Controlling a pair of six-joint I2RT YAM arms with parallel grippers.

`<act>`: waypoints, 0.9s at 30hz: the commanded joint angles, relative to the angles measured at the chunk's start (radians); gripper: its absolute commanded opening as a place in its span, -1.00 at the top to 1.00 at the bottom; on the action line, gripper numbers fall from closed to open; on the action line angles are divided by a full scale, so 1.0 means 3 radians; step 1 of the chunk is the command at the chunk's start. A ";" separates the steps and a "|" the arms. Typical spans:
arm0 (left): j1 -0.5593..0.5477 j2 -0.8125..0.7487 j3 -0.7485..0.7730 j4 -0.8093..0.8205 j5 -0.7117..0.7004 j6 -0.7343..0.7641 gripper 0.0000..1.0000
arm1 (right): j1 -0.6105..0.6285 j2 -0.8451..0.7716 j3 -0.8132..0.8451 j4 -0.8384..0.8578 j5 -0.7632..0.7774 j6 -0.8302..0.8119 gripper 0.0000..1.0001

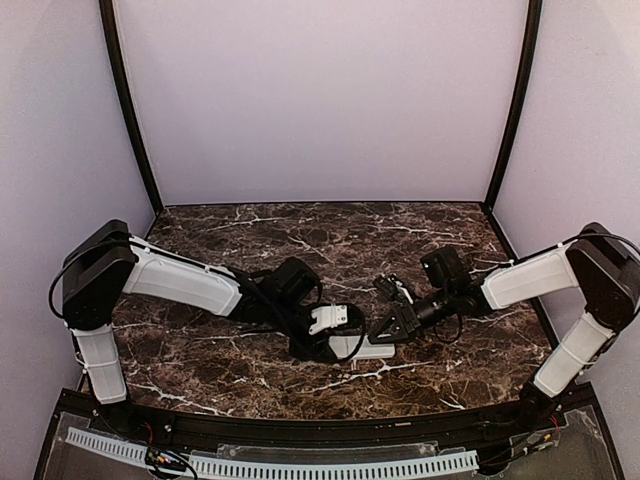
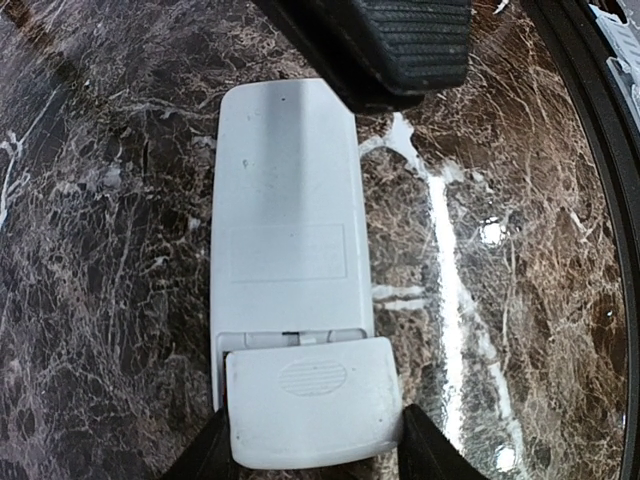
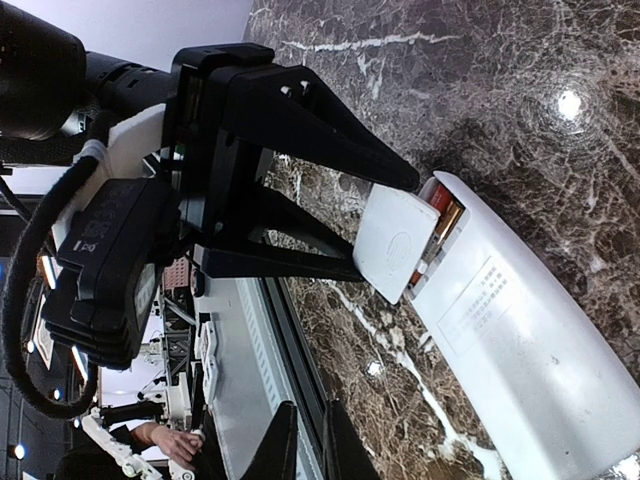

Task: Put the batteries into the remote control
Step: Hold the remote control without the battery cover at the center of the board.

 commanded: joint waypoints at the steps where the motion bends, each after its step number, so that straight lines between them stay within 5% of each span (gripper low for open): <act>1: 0.0036 0.0039 0.0090 -0.0144 0.0085 0.0059 0.38 | 0.0040 0.0065 0.0096 0.0113 -0.0014 -0.0009 0.81; 27: 0.0038 0.0262 0.0266 -0.0325 0.0129 0.0113 0.23 | 0.0112 0.0326 0.0192 0.0220 -0.0027 0.0022 0.88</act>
